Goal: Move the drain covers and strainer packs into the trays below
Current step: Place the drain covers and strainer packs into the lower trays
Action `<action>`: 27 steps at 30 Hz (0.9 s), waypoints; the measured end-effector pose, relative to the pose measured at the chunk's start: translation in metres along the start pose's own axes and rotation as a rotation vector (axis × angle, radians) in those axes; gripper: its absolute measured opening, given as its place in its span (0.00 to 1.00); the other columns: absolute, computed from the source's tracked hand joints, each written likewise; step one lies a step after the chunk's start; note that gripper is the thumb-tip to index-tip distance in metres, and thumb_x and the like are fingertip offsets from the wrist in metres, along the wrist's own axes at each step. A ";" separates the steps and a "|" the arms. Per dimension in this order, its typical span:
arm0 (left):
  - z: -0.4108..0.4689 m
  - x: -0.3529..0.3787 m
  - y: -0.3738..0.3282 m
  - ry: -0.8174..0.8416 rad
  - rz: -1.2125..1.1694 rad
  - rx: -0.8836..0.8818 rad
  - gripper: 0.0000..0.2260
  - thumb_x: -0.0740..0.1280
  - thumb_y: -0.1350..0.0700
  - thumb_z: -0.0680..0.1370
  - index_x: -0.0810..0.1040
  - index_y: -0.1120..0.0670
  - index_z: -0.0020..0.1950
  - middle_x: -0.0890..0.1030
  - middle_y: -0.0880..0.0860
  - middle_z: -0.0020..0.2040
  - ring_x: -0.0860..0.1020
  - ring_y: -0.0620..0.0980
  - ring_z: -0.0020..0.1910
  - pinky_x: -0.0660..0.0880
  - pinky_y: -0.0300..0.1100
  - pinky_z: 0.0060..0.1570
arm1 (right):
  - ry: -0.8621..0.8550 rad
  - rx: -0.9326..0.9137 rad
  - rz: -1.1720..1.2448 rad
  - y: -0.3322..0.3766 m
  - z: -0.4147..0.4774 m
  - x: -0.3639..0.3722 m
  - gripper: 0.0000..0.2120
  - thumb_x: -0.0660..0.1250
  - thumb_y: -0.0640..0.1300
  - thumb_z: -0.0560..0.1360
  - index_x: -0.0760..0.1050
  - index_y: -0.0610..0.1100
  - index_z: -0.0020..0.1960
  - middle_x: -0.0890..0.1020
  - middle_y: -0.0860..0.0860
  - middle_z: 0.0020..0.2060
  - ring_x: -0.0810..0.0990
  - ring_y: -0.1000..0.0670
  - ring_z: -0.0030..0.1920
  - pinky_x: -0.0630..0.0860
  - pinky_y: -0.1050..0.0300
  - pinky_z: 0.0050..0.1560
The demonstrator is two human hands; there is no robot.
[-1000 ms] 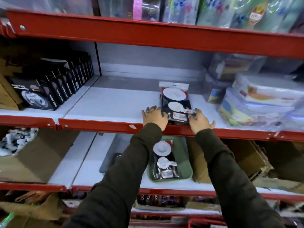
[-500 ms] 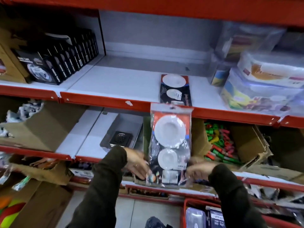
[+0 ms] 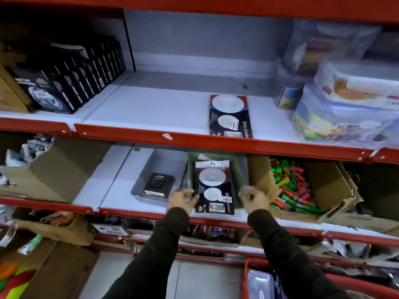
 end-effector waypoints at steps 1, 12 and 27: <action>-0.005 -0.015 -0.025 -0.101 0.028 0.168 0.11 0.69 0.53 0.76 0.80 0.51 0.58 0.78 0.52 0.48 0.77 0.51 0.47 0.76 0.42 0.55 | -0.142 -0.180 -0.036 0.026 -0.007 -0.018 0.09 0.67 0.41 0.75 0.78 0.45 0.55 0.81 0.47 0.51 0.79 0.44 0.54 0.74 0.49 0.59; 0.023 -0.071 -0.214 -0.346 0.664 0.359 0.26 0.49 0.41 0.81 0.81 0.54 0.59 0.78 0.58 0.61 0.72 0.60 0.62 0.61 0.58 0.64 | -0.336 -0.275 -0.599 0.188 0.034 -0.076 0.20 0.55 0.54 0.77 0.75 0.47 0.63 0.78 0.45 0.61 0.70 0.40 0.65 0.56 0.39 0.68; -0.042 -0.051 -0.113 0.874 -0.075 0.126 0.18 0.76 0.58 0.66 0.79 0.56 0.54 0.86 0.48 0.44 0.80 0.47 0.45 0.73 0.34 0.42 | 0.936 -0.015 0.363 0.093 -0.033 -0.050 0.23 0.76 0.32 0.60 0.75 0.36 0.54 0.83 0.42 0.38 0.84 0.52 0.34 0.82 0.60 0.33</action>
Point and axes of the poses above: each hand's wrist, its own z-axis towards the middle knuckle, its own x-axis out of the palm, y = z × x, the point moved 8 cm from there along z, towards the middle knuckle
